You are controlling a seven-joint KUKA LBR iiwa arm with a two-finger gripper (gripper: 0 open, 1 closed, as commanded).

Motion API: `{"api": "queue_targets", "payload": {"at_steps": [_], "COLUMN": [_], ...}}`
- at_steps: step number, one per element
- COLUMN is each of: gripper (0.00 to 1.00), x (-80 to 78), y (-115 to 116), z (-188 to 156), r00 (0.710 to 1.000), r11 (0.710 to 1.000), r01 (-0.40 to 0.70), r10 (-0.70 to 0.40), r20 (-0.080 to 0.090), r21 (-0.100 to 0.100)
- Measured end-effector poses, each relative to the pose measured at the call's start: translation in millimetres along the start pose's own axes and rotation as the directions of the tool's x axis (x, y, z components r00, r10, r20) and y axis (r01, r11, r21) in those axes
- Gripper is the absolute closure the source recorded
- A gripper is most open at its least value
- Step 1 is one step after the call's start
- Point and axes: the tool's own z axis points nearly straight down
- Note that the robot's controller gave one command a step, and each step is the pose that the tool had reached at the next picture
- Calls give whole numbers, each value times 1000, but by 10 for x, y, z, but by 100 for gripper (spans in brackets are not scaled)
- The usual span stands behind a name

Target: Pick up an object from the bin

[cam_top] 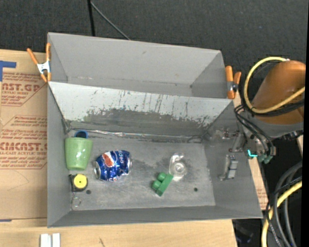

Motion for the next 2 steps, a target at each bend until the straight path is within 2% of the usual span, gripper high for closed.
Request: {"api": "queue_targets", "payload": {"at_steps": [1,2], "gripper": [0,0], "x": [338,-213], "y": [578,1381], "z": [594,1110], "r00": [999,931], "r11": [999,931], "r01": [32,364], "r10": [-32,-364], "r20": [-3,7], "r21": [-3,0]}}
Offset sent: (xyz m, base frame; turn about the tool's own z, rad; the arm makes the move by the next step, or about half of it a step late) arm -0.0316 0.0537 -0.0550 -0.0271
